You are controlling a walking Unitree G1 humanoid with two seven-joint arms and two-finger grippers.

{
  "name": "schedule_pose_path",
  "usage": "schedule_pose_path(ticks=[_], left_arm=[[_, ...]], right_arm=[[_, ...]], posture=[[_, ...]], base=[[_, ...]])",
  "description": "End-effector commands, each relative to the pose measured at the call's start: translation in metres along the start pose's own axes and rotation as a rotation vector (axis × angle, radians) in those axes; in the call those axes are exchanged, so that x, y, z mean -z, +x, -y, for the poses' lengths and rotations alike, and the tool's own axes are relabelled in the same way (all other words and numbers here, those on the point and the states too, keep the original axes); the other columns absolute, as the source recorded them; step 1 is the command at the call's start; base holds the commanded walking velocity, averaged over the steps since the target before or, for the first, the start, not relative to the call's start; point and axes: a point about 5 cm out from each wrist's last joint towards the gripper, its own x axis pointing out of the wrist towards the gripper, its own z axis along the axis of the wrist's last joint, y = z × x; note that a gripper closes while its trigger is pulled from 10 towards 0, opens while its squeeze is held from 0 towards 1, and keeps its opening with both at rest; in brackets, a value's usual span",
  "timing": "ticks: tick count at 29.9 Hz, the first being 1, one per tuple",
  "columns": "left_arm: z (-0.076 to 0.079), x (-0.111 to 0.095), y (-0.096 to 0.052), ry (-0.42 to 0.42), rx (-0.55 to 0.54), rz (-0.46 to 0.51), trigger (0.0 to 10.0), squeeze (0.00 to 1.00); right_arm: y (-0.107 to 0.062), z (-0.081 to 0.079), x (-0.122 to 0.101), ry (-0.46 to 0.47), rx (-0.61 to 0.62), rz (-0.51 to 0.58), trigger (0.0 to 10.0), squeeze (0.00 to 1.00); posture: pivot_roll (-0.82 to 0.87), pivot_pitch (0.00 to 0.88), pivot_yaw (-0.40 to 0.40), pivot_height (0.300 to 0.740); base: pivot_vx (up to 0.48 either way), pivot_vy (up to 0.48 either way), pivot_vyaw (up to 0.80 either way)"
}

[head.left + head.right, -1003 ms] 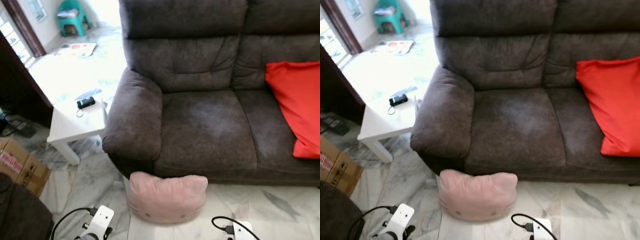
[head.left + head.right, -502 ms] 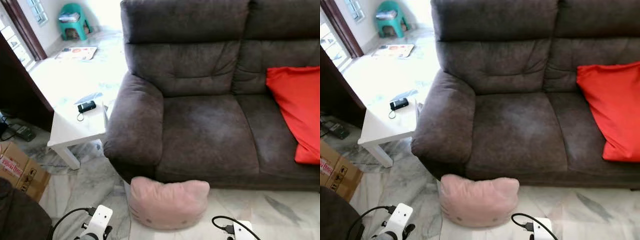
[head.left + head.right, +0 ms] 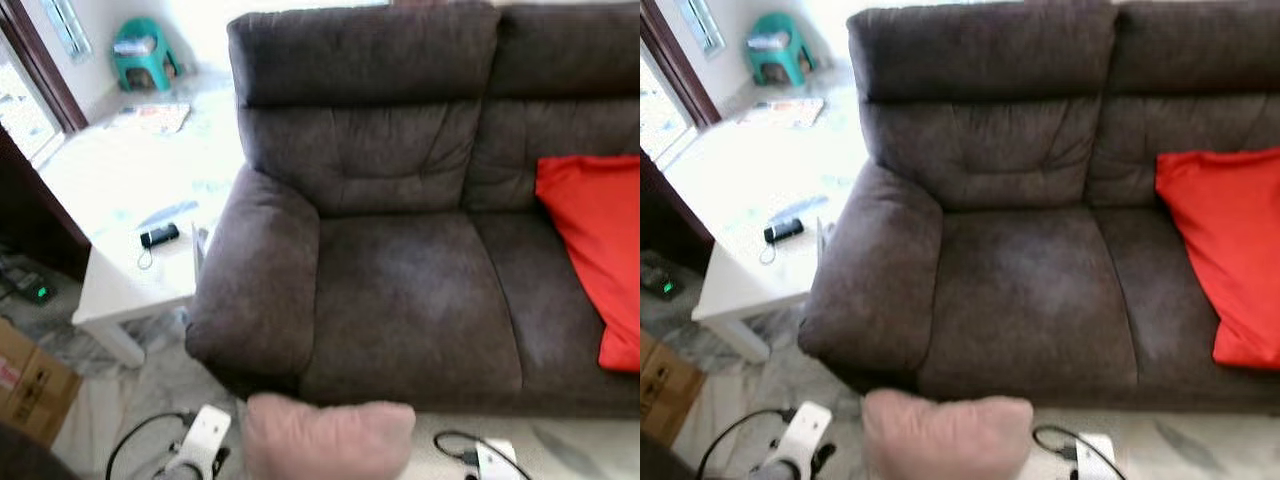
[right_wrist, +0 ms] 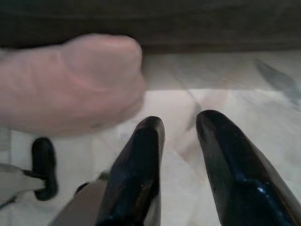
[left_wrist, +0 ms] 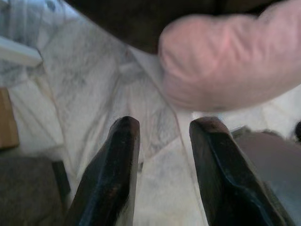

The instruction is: Move the pillow to the sofa from floor

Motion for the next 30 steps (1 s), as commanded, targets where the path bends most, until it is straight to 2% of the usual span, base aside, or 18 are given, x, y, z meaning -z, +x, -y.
schedule_pose_path(ticks=[1, 6, 9, 11, 13, 14, 18, 19, 20, 21, 22, 23, 24, 27, 30], left_arm=[[0.004, 0.002, 0.000, 0.009, 0.012, -0.008, 10.0, 0.00], [0.003, 0.001, 0.000, 0.011, -0.001, 0.001, 10.0, 0.00], [0.002, 0.002, -0.001, -0.029, -0.043, 0.020, 10.0, 0.00], [0.000, 0.001, -0.003, -0.092, -0.107, 0.060, 10.0, 0.00], [-0.002, 0.000, -0.006, -0.152, -0.174, 0.121, 10.0, 0.00], [-0.002, 0.000, -0.006, -0.152, -0.174, 0.121, 10.0, 0.00], [-0.006, -0.005, -0.011, -0.220, -0.266, 0.227, 10.0, 0.00], [-0.022, -0.040, -0.006, -0.203, -0.305, 0.343, 10.0, 0.00], [-0.041, -0.085, -0.004, -0.180, -0.348, 0.480, 10.0, 0.00], [-0.047, -0.103, -0.006, -0.200, -0.354, 0.535, 10.0, 0.00], [-0.047, -0.103, -0.006, -0.200, -0.354, 0.535, 10.0, 0.00], [-0.051, -0.118, -0.012, -0.222, -0.366, 0.604, 10.0, 0.00], [-0.053, -0.121, -0.013, -0.223, -0.371, 0.623, 10.0, 0.00], [-0.062, -0.136, -0.025, -0.171, -0.437, 0.739, 10.0, 0.00], [-0.063, -0.153, -0.038, -0.144, -0.468, 0.860, 10.0, 0.00]], right_arm=[[-0.003, 0.005, 0.010, 0.002, 0.014, -0.029, 10.0, 0.00], [-0.003, 0.005, 0.008, 0.006, 0.013, -0.019, 10.0, 0.00], [-0.002, 0.005, 0.004, 0.019, 0.008, 0.002, 10.0, 0.00], [0.000, 0.005, -0.003, 0.041, 0.003, 0.041, 10.0, 0.00], [0.003, 0.004, -0.024, 0.080, -0.017, 0.138, 10.0, 0.00], [0.003, 0.004, -0.024, 0.080, -0.017, 0.138, 10.0, 0.00], [0.004, 0.002, -0.067, 0.072, -0.058, 0.347, 10.0, 0.00], [0.003, 0.004, -0.082, 0.075, -0.058, 0.416, 10.0, 0.00], [0.002, 0.006, -0.096, 0.080, -0.055, 0.486, 10.0, 0.00], [-0.001, 0.007, -0.106, 0.077, -0.055, 0.539, 10.0, 0.00], [-0.001, 0.007, -0.106, 0.077, -0.055, 0.539, 10.0, 0.00], [-0.006, 0.008, -0.124, 0.080, -0.060, 0.644, 10.0, 0.00], [-0.009, 0.008, -0.130, 0.084, -0.062, 0.678, 10.0, 0.00], [-0.019, 0.006, -0.146, 0.087, -0.067, 0.791, 10.0, 0.00], [-0.027, 0.002, -0.153, 0.088, -0.077, 0.852, 10.0, 0.00]], posture=[[-0.01, 0.064, 0.036, 0.740], [-0.01, 0.064, 0.036, 0.740], [-0.01, 0.063, 0.037, 0.740], [-0.01, 0.064, 0.035, 0.740], [-0.01, 0.065, 0.033, 0.740], [-0.01, 0.065, 0.033, 0.740], [-0.02, 0.062, 0.035, 0.740], [-0.02, 0.055, 0.036, 0.740], [-0.02, 0.053, 0.036, 0.740], [-0.02, 0.053, 0.036, 0.740], [-0.02, 0.053, 0.036, 0.740], [-0.02, 0.043, 0.036, 0.740], [-0.02, 0.043, 0.036, 0.740], [-0.03, 0.035, 0.033, 0.740], [-0.02, 0.028, 0.030, 0.740]], base=[[0.000, 0.000, 0.00], [0.000, 0.000, 0.00], [0.000, 0.000, 0.00], [0.000, 0.000, 0.00], [0.000, 0.000, 0.00], [0.000, 0.000, 0.00], [0.000, 0.000, 0.00], [0.000, 0.000, 0.00], [0.000, 0.000, 0.00], [0.000, 0.000, 0.00], [0.000, 0.000, 0.00], [0.000, 0.000, 0.00], [0.000, 0.000, 0.00], [0.000, 0.000, 0.00], [0.000, 0.000, 0.00]])
